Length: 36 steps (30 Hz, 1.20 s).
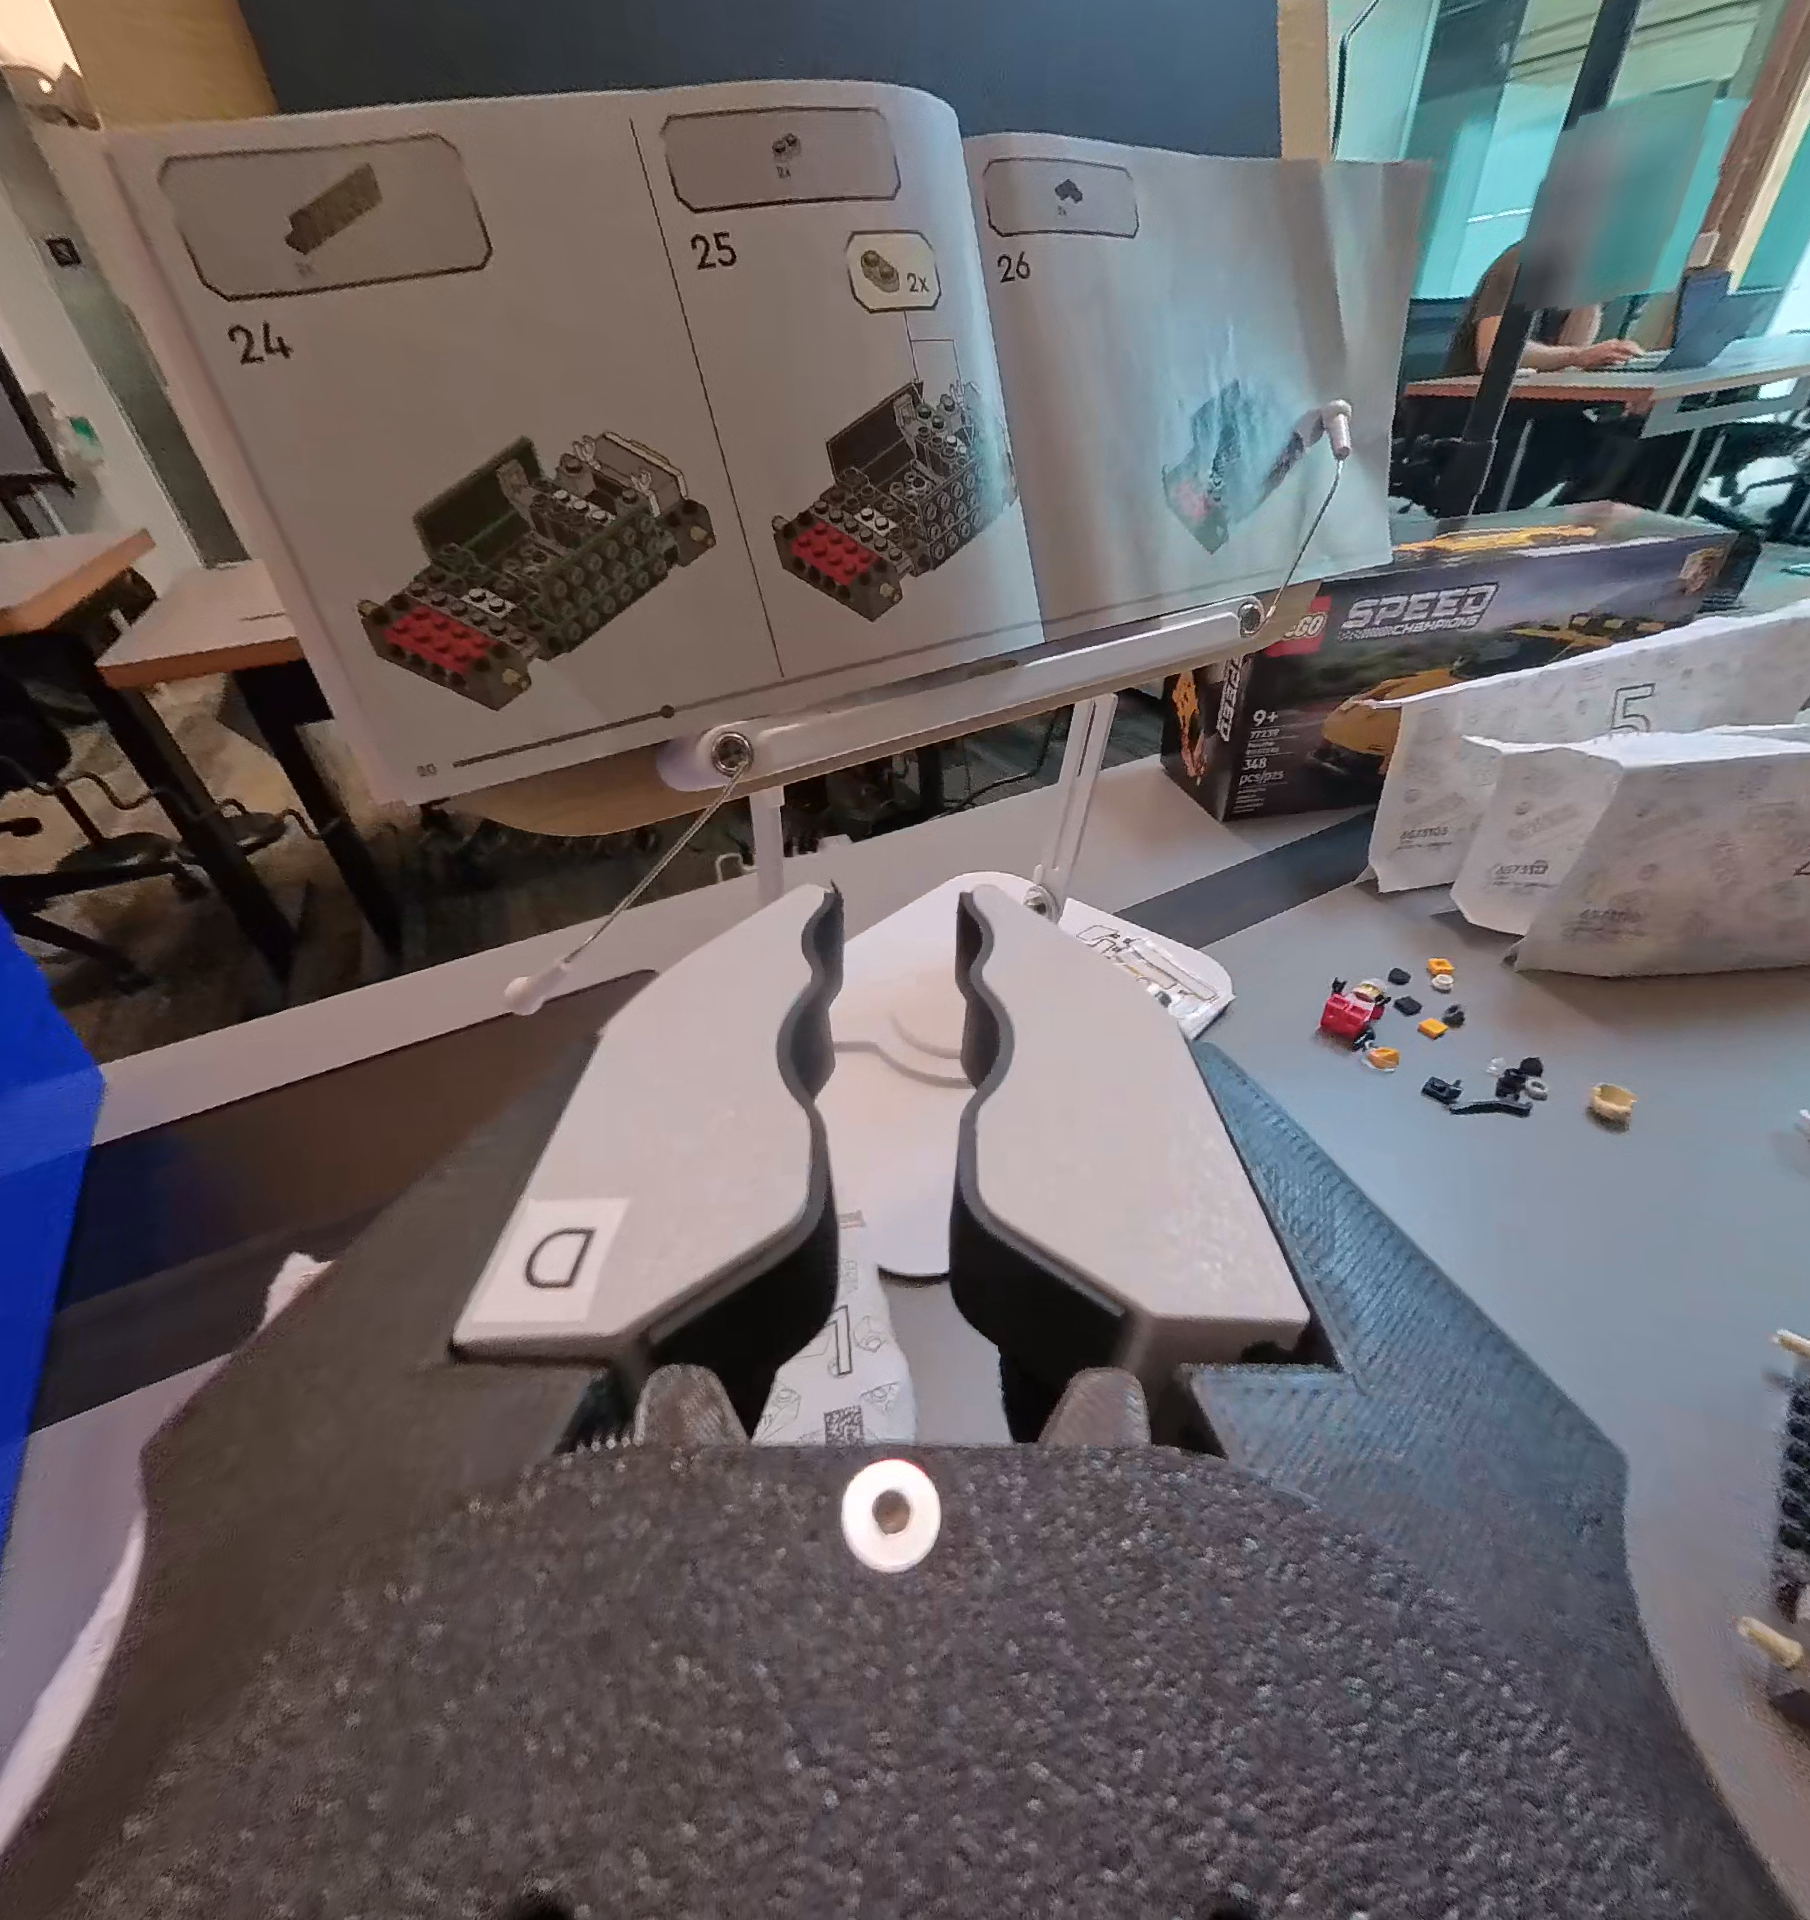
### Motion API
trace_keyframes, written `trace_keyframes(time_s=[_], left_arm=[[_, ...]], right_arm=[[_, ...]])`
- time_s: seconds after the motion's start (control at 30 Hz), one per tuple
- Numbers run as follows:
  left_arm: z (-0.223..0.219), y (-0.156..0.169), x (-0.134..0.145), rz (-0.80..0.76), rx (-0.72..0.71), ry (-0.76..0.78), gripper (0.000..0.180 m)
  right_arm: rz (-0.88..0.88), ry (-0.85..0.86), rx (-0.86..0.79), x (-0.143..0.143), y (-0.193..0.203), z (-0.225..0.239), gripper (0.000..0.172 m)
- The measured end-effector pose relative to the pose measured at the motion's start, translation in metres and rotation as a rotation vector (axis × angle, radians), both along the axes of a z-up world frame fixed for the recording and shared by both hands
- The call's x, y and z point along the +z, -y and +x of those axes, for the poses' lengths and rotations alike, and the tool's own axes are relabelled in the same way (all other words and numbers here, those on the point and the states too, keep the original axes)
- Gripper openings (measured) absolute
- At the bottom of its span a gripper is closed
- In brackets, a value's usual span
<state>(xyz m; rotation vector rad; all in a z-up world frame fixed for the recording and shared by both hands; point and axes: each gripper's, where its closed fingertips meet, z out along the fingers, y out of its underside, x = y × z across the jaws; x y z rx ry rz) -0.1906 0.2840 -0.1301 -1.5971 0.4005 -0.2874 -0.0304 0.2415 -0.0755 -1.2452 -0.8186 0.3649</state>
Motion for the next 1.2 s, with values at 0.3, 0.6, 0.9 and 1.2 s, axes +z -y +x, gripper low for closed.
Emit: trace_keyframes(time_s=[0.3,0.6,0.9,1.2], left_arm=[[0.009,0.012,0.000,-0.009,-0.045,-0.050,0.017],[0.076,0.070,-0.022,-0.139,-0.346,-0.166,0.025],[0.150,0.161,-0.135,-0.514,-0.785,-0.437,0.059],[0.178,0.165,-0.167,-0.534,-0.786,-0.552,0.073]], right_arm=[[-0.163,0.163,0.204,-0.064,0.057,0.029,0.023],[-0.397,0.630,0.565,-0.162,0.142,0.026,0.022],[-0.408,0.828,0.558,-0.202,0.140,0.025,0.017],[-0.416,0.981,0.594,-0.206,0.133,0.031,0.008]])
